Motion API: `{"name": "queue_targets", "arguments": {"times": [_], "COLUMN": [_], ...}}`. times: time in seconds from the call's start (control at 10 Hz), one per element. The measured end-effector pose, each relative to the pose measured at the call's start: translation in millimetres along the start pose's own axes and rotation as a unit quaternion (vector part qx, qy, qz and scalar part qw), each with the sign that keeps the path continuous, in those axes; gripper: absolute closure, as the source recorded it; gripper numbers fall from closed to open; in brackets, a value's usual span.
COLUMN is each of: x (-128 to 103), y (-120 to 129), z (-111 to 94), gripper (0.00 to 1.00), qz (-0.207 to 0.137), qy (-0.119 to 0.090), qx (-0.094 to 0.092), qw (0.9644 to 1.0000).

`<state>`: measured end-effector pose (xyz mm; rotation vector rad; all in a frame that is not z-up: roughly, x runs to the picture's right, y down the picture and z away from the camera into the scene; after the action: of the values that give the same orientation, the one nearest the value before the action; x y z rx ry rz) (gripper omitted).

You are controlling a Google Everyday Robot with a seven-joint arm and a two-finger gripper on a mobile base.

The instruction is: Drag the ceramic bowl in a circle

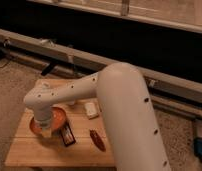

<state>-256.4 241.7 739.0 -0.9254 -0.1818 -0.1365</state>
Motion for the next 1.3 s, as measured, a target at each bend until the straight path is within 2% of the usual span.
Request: {"name": "queue_targets", "arguments": {"times": [0.2, 0.4, 0.5, 0.7, 0.9, 1.1, 1.3], "x": [25, 42, 43, 30, 5, -20, -44], "y": [-5, -30, -46, -68, -76, -61, -40], "z": [0, -2, -2, -2, 0, 4, 3], "gripper": [1.00, 1.00, 1.00, 1.00, 1.00, 1.00, 1.00], "qz": [0.029, 0.054, 0.063, 0.070, 0.056, 0.028, 0.001], "qy": [0.006, 0.013, 0.014, 0.016, 0.017, 0.017, 0.004], "qx": [-0.008, -0.006, -0.002, 0.003, 0.007, 0.005, 0.004], "qw": [0.9995, 0.9984, 0.9979, 0.9974, 0.9983, 0.9994, 1.0000]}}
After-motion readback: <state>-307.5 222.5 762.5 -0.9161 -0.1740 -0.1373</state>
